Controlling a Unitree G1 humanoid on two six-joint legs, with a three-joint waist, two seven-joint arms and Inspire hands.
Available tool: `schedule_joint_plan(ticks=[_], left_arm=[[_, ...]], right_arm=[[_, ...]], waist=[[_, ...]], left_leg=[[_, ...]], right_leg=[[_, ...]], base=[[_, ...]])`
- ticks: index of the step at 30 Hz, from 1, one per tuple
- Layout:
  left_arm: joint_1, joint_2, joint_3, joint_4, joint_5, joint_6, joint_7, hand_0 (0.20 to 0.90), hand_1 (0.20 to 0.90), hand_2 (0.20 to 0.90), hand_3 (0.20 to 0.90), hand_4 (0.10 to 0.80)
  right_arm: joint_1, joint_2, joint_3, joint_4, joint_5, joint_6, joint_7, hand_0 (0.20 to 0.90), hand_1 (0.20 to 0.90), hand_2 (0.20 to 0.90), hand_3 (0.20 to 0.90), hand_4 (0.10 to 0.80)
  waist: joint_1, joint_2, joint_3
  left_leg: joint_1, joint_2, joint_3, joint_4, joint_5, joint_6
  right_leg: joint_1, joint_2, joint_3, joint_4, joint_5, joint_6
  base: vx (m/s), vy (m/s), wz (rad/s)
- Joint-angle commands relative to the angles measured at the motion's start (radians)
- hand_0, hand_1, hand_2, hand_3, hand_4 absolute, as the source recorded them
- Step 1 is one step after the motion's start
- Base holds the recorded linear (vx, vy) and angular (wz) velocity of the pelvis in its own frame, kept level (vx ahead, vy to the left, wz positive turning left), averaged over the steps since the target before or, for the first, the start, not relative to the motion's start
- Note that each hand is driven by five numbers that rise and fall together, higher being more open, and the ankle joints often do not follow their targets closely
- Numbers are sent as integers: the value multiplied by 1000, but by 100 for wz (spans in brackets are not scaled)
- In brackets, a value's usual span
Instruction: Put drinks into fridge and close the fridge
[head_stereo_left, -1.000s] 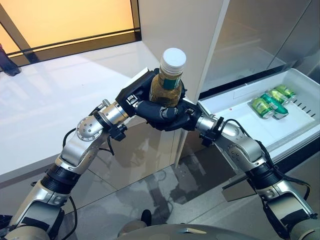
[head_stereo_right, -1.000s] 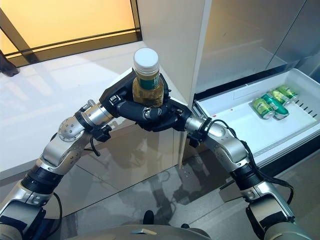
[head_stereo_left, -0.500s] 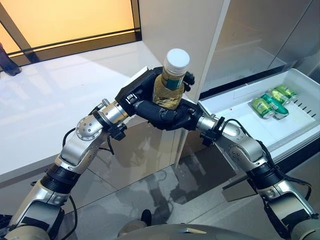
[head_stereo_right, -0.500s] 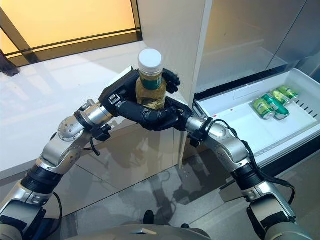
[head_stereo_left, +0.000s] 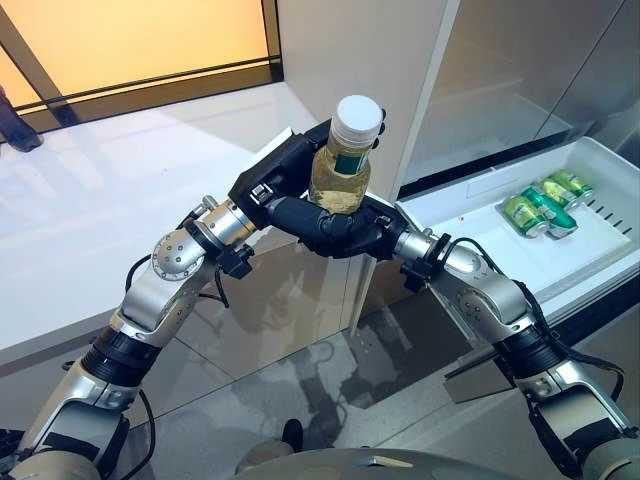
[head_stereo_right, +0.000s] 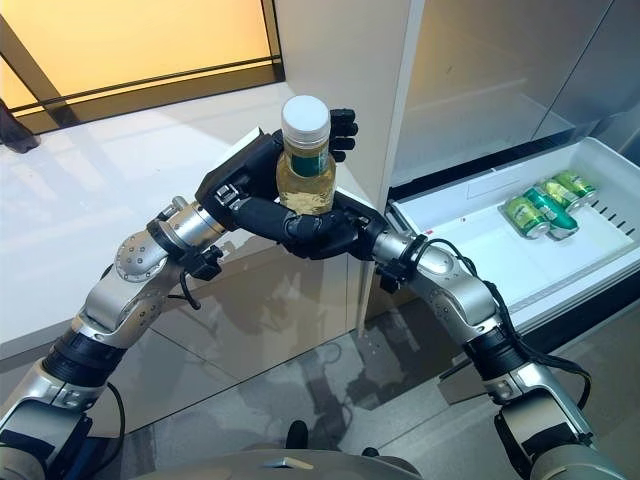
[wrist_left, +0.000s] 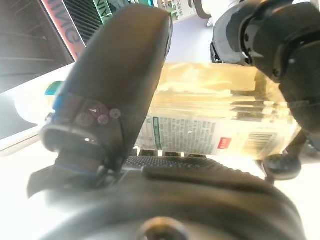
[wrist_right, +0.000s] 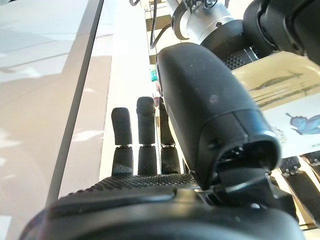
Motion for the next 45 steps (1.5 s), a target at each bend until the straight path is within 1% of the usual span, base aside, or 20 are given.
schedule_joint_plan(ticks=[1, 8, 12, 17, 18, 20, 22, 23, 24, 25, 26, 28, 29, 32, 35, 38, 39, 40, 41, 45], left_arm=[[-78, 7, 118, -38, -26, -80, 49, 900, 900, 900, 900, 800], [5, 47, 211, -31, -16, -83, 52, 900, 900, 900, 900, 800], [69, 47, 268, -31, -42, -81, 45, 900, 900, 900, 900, 800], [179, -2, 331, -44, -145, -74, -4, 900, 900, 900, 900, 800], [194, -17, 337, -49, -192, -55, -32, 900, 900, 900, 900, 800], [228, -64, 345, -69, -333, 17, -114, 900, 900, 900, 900, 800], [248, -94, 342, -81, -417, 70, -158, 900, 900, 900, 900, 800], [277, -155, 330, -99, -538, 173, -230, 900, 900, 900, 900, 800], [289, -188, 320, -107, -599, 230, -267, 900, 900, 900, 900, 800], [293, -201, 316, -110, -628, 252, -274, 900, 900, 900, 900, 800], [324, -262, 278, -111, -716, 336, -342, 900, 900, 900, 900, 800], [348, -312, 232, -109, -793, 416, -430, 900, 900, 900, 900, 800], [370, -345, 184, -97, -839, 466, -501, 900, 900, 900, 900, 800], [396, -371, 92, -61, -963, 570, -612, 900, 900, 900, 900, 800], [424, -377, 22, -14, -1029, 595, -617, 900, 900, 900, 900, 800], [467, -394, 15, 57, -1072, 632, -622, 900, 900, 900, 900, 800], [496, -396, 23, 95, -1087, 671, -635, 900, 900, 900, 900, 800], [519, -397, 39, 129, -1067, 704, -643, 900, 900, 900, 900, 800], [526, -398, 40, 146, -1050, 709, -657, 900, 900, 900, 900, 800], [594, -424, 73, 303, -851, 764, -718, 900, 900, 900, 900, 800]], right_arm=[[-118, 33, -107, -112, 110, -135, -6, 300, 300, 300, 200, 100], [-103, -4, -176, -152, 107, -173, -37, 300, 300, 300, 200, 100], [-89, -31, -217, -195, 98, -177, -47, 300, 300, 300, 200, 100], [-50, -69, -287, -260, 103, -196, -54, 300, 300, 300, 200, 100], [-46, -74, -300, -269, 96, -199, -58, 300, 300, 300, 200, 100], [-28, -86, -329, -291, 78, -207, -65, 300, 300, 300, 200, 100], [-15, -90, -348, -303, 68, -212, -72, 300, 300, 300, 200, 100], [1, -100, -375, -327, 62, -210, -81, 300, 300, 300, 200, 100], [7, -104, -385, -337, 57, -210, -87, 300, 300, 300, 200, 100], [9, -105, -388, -340, 56, -210, -89, 300, 300, 300, 200, 100], [14, -118, -404, -358, 58, -203, -100, 300, 300, 300, 200, 100], [12, -135, -409, -366, 63, -199, -120, 300, 300, 300, 200, 100], [7, -154, -412, -368, 77, -195, -134, 300, 300, 300, 200, 100], [-10, -187, -413, -357, 105, -189, -152, 300, 300, 300, 200, 100], [-26, -209, -404, -347, 125, -192, -158, 300, 300, 300, 200, 100], [-12, -216, -419, -350, 128, -193, -144, 300, 300, 300, 200, 100], [0, -216, -431, -348, 127, -198, -130, 300, 300, 300, 200, 100], [7, -219, -442, -350, 128, -197, -122, 300, 300, 300, 200, 100], [9, -220, -445, -351, 130, -197, -120, 300, 300, 300, 200, 100], [39, -242, -477, -361, 175, -185, -91, 300, 300, 300, 200, 100]], waist=[[12, -6, -118], [22, -6, -117], [27, -7, -117], [30, -13, -114], [30, -14, -115], [27, -15, -114], [25, -16, -114], [19, -17, -115], [16, -18, -115], [15, -19, -114], [7, -20, -112], [1, -22, -107], [-5, -24, -105], [-15, -29, -97], [-25, -34, -88], [-28, -36, -85], [-28, -38, -85], [-27, -40, -83], [-26, -40, -83], [-28, -42, -81]], left_leg=[[47, -24, 13, 1, -114, 12], [41, -25, 6, 1, -112, 12], [39, -25, 4, 1, -112, 12], [37, -25, -1, 1, -113, 14], [37, -25, -1, 1, -113, 14], [36, -24, 0, 2, -114, 13], [37, -23, 1, 1, -114, 13], [36, -22, 4, 1, -116, 12], [37, -21, 6, 1, -117, 12], [34, -22, 8, 1, -113, 12], [37, -20, 12, 1, -120, 12], [38, -20, 16, 1, -123, 12], [38, -19, 19, 1, -126, 12], [40, -18, 27, 1, -132, 12], [38, -18, 36, 1, -133, 13], [35, -17, 47, 1, -136, 14], [32, -16, 51, 1, -136, 13], [30, -17, 54, 1, -136, 14], [29, -17, 55, 1, -135, 14], [21, -15, 66, 1, -131, 12]], right_leg=[[-52, -17, -6, 19, 49, 60], [-53, -15, -8, 17, 48, 58], [-53, -16, -11, 17, 47, 58], [-55, -14, -10, 17, 45, 57], [-55, -14, -10, 18, 45, 57], [-58, -14, -10, 19, 45, 56], [-59, -13, -8, 20, 46, 56], [-61, -13, -5, 21, 47, 56], [-63, -13, -3, 21, 48, 56], [-67, -14, -2, 23, 51, 55], [-68, -11, 6, 23, 50, 54], [-68, -11, 10, 23, 53, 53], [-71, -9, 17, 22, 55, 51], [-74, -9, 26, 21, 59, 49], [-80, -9, 33, 22, 63, 50], [-83, -10, 37, 20, 64, 52], [-86, -10, 39, 19, 65, 54], [-88, -11, 39, 19, 66, 54], [-89, -11, 39, 19, 67, 54], [-99, -11, 41, 20, 71, 57]], base=[[0, 0, 0], [0, 0, 0], [-15, 0, 0], [-41, 4, 2], [-41, 12, 2], [-35, 18, 1], [0, 0, 0], [0, 0, 0], [0, 0, 0], [0, 0, 0], [-15, 13, -4], [-2, 7, -3], [-27, 13, -3], [-34, 12, -5], [-34, 11, -3], [-23, 9, -4], [-40, 11, -14], [-38, 8, -11], [-35, 12, -5], [-25, 18, -3]])
